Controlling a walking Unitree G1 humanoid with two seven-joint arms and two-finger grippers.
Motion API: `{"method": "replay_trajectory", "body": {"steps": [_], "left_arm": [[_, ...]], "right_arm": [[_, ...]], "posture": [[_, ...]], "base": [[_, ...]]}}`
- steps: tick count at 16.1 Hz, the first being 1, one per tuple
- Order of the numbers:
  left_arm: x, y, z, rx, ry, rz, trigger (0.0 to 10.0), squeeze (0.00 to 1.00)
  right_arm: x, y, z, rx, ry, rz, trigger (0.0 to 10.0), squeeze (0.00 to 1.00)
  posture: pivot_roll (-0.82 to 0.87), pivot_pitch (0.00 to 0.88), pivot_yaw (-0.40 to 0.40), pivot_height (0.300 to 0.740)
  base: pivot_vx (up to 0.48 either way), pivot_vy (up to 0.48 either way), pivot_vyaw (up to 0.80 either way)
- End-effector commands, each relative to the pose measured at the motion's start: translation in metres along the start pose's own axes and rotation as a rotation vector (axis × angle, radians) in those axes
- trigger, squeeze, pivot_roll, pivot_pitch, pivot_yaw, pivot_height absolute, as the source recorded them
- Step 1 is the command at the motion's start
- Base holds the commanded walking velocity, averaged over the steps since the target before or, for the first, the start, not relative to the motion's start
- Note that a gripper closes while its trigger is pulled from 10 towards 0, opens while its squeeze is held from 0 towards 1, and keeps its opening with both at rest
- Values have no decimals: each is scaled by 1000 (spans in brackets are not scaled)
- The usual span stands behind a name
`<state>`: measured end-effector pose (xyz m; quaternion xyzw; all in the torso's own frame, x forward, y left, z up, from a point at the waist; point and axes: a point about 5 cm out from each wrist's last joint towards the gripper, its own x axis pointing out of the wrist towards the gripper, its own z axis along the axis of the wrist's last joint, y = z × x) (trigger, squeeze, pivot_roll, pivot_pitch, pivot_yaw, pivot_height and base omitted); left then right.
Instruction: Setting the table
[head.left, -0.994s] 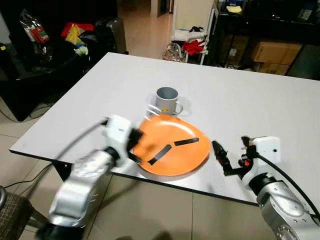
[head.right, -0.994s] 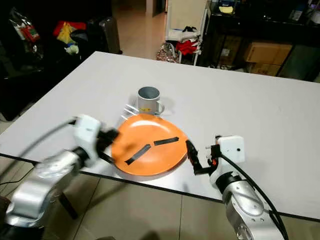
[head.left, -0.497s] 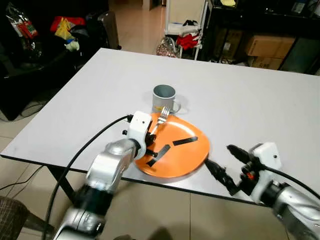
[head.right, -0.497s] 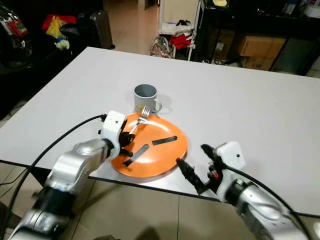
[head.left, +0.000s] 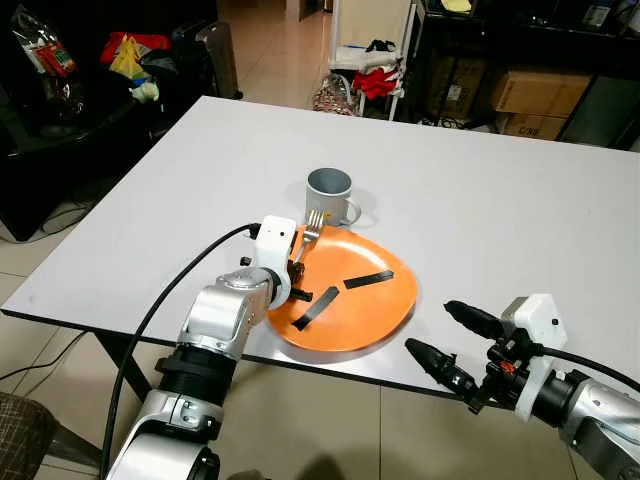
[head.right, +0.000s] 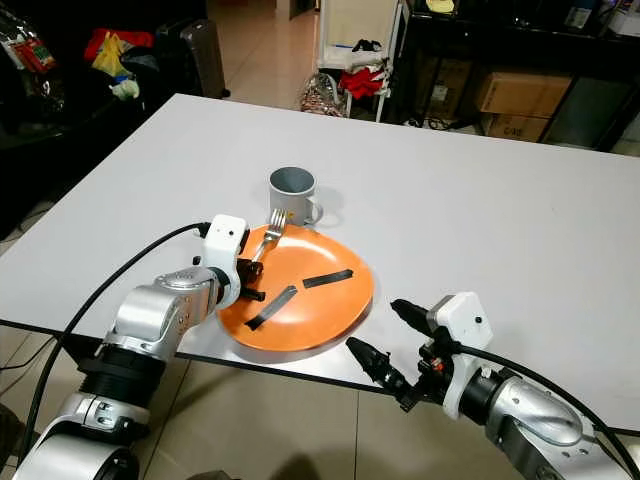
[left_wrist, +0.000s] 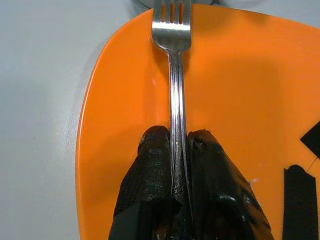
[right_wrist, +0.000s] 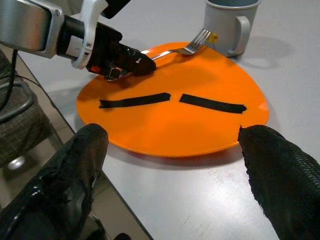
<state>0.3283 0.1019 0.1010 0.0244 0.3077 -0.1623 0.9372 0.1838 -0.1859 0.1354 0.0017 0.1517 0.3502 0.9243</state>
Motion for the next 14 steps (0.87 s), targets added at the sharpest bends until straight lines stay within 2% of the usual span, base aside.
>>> {"method": "replay_trajectory", "body": {"steps": [1,2,5,8,9,10,11,12,13,14], "left_arm": [[0,-1,1,-16,21,-9,10000,965],[0,-1,1,-15,22,-14,10000,1000],[-5,-1,8,-15,2,-32,10000,1000],[-16,6,22,16,-65,-5,10000,1000],[-25,13,30,18,-123,19,10000,20],[-38,21,40,17,-225,40,10000,0],[-38,21,40,17,-225,40,10000,0],[-65,33,48,35,-398,65,10000,0],[-81,38,44,86,-482,90,10000,0],[-94,41,38,80,-547,112,10000,0]], "right_arm": [[-3,0,5,-19,-20,16,10000,0],[-3,0,5,-18,-21,26,10000,0],[-4,3,6,-16,-25,69,10000,0],[-3,0,10,-32,-43,59,10000,0],[-2,-2,13,-38,-66,35,10000,0],[1,-4,16,-25,-101,-18,10000,0],[1,-4,16,-25,-101,-18,10000,0],[11,-4,20,-27,-181,-147,10000,0],[19,-2,20,-14,-211,-209,10000,0],[26,1,22,15,-242,-242,10000,0]], "posture": [[-27,0,-26,740],[-27,0,-26,740],[-20,0,-28,740],[-14,0,-30,740],[-10,0,-33,740],[-7,0,-34,740],[-7,0,-34,740],[3,0,-39,740],[8,0,-35,740],[9,0,-34,740]], "base": [[0,0,0],[0,0,0],[0,0,0],[0,0,0],[0,0,0],[0,0,0],[0,0,0],[0,0,0],[0,0,0],[0,0,800]]}}
